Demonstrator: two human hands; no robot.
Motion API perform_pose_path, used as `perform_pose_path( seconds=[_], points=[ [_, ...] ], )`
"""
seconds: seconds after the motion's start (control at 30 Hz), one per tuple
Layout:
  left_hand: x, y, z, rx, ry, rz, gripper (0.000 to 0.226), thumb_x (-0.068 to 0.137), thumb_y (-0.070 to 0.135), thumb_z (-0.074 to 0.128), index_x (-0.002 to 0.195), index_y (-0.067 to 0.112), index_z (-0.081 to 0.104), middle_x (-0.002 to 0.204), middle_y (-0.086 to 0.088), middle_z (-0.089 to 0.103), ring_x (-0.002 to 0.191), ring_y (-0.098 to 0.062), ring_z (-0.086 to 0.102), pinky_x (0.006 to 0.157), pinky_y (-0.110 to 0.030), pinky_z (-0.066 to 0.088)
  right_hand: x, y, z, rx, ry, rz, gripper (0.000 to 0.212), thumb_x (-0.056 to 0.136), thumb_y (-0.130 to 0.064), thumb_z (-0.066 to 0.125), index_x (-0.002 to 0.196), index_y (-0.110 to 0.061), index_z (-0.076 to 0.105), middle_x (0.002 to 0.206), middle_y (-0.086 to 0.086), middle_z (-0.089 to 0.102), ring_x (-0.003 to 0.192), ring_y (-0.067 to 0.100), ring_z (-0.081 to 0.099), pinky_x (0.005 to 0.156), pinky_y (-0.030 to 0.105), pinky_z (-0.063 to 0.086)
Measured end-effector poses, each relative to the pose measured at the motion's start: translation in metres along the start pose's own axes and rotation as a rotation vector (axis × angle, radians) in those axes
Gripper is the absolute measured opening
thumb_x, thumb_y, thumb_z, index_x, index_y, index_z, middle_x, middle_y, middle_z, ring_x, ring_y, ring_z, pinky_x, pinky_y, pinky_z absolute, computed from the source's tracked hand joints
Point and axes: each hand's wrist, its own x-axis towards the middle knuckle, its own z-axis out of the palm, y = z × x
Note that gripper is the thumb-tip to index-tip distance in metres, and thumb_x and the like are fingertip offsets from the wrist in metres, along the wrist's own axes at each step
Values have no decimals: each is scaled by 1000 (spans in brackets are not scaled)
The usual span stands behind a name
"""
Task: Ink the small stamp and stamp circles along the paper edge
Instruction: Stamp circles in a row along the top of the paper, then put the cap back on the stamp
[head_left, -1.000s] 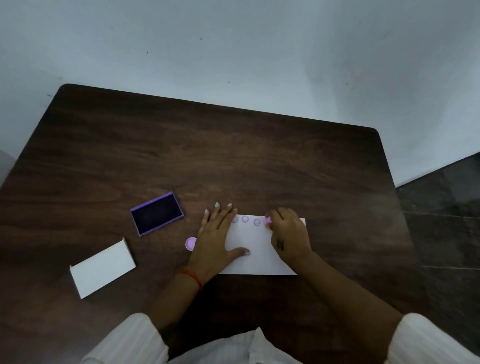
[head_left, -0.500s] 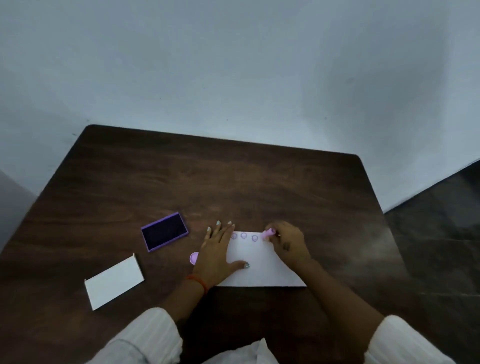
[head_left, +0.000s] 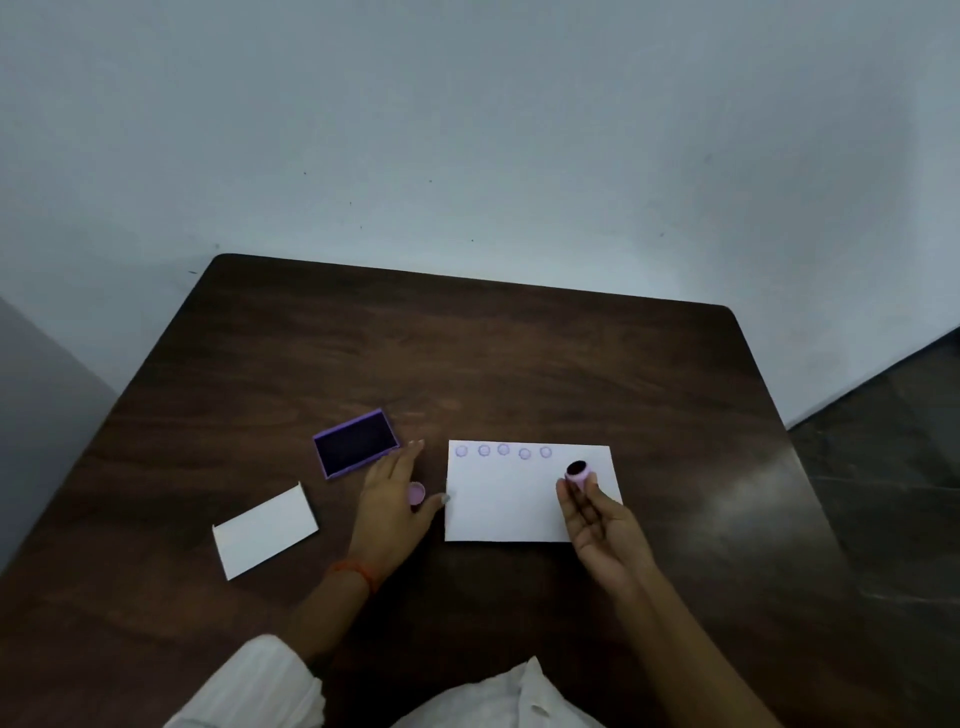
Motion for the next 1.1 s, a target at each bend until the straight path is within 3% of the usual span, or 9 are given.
perform_pose_path(
  seconds=[0.3,0.5,0.63,0.77,0.9,0.97,1.1],
  points=[
    [-9,-9,-4,90,28,-38,44,80,17,70,122,13,59,129,-8,56,122,-24,44,103,-32,35,-5,12,-1,-10,-32,69,13,78,-7,61,80,2,71,79,16,76,72,24,73,61,31,62],
    [-7,-2,-9,30,11,-91,35,82,18,68,117,14,62,125,-8,57,119,-24,46,101,-34,39,-5,14,1,-9,-37,80,14,79,-6,61,89,2,67,79,16,76,73,24,73,64,32,62],
    [-9,9,-16,-131,29,-112,33,82,15,67,114,14,62,120,-7,62,110,-20,57,96,-31,46,-7,17,8,-75,-67,58,16,79,-6,62,92,2,67,82,15,76,76,22,73,66,31,62],
    [-13,27,-22,-328,-3,-172,28,82,15,68,110,16,64,113,-4,68,102,-14,61,88,-24,45,-11,27,30,-434,-87,-71,19,84,-7,61,101,-4,66,98,11,71,89,21,70,67,24,60],
    [-19,42,-28,-459,-28,-213,28,81,15,69,109,17,64,113,-2,68,104,-16,62,94,-34,50,-22,43,56,-990,-165,-391,13,79,-20,70,88,-28,67,94,-7,69,87,11,67,66,11,55],
    [-22,46,-31,-477,-37,-203,30,80,12,69,109,18,65,111,-1,69,102,-14,63,94,-35,52,-24,51,65,-1201,-226,-568,16,78,-23,71,94,-25,67,93,-9,67,83,5,64,65,5,50],
    [-27,49,-34,-519,-3,-171,29,79,9,70,103,25,68,102,4,73,89,-1,65,83,-23,55,-23,63,73,-1438,-226,-817,21,80,-22,68,99,-12,68,100,6,71,86,11,60,78,19,49]
  ],
)
